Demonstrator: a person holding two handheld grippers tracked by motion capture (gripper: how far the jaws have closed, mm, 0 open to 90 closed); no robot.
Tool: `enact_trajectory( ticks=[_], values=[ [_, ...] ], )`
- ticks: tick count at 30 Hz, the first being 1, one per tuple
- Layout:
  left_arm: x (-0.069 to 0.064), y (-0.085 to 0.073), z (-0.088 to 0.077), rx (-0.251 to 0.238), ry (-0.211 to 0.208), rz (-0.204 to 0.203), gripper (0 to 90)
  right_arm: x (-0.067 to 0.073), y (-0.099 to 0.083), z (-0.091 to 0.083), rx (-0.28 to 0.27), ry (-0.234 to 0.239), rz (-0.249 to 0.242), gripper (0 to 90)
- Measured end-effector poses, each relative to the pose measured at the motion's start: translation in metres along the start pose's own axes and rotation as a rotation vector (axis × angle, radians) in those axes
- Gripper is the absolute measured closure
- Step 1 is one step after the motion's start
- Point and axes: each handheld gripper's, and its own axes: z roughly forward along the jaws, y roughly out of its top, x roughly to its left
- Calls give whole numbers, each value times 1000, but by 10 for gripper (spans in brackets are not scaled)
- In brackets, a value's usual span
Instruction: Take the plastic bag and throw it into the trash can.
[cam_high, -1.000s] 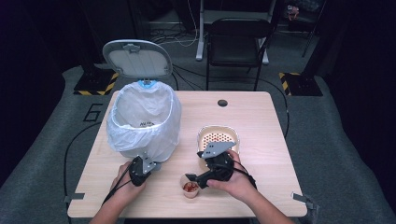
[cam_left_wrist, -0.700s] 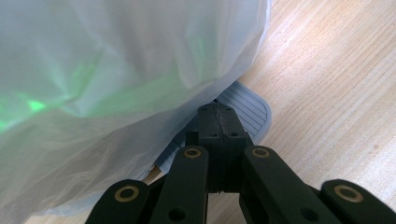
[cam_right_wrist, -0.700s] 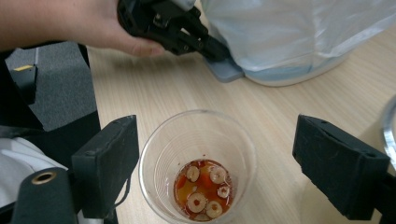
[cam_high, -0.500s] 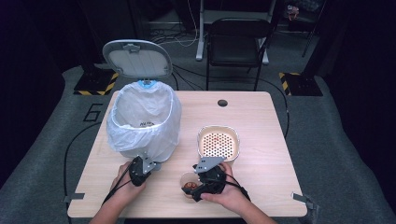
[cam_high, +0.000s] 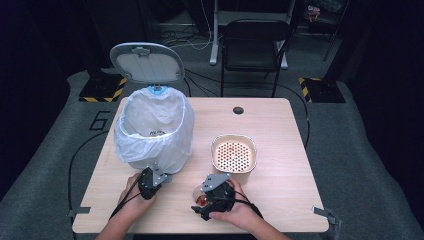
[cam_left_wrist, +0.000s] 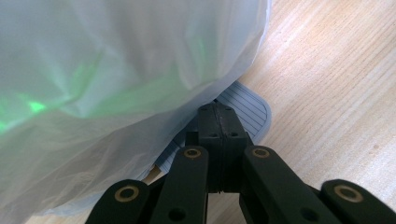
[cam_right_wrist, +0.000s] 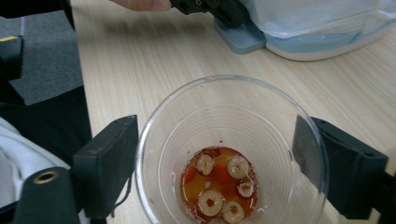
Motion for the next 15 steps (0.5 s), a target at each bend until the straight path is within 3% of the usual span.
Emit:
enact_trajectory(
  ticks=[2,11,13,14,15],
  values=[
    [0,0,0,0,0,0,900,0,0,0,-7,-10,-2,215],
    [0,0,0,1,-2,5,900,0,-9,-12,-5,-18,21,229],
    [1,1,0,9,-1,22,900,-3,-14,-18,-4,-21,26,231],
    [4,1,-1,14,3,60,900,-5,-20,-26,-4,-27,37,232],
    [4,1,-1,14,3,60,900,-5,-20,-26,-4,-27,37,232]
  ],
)
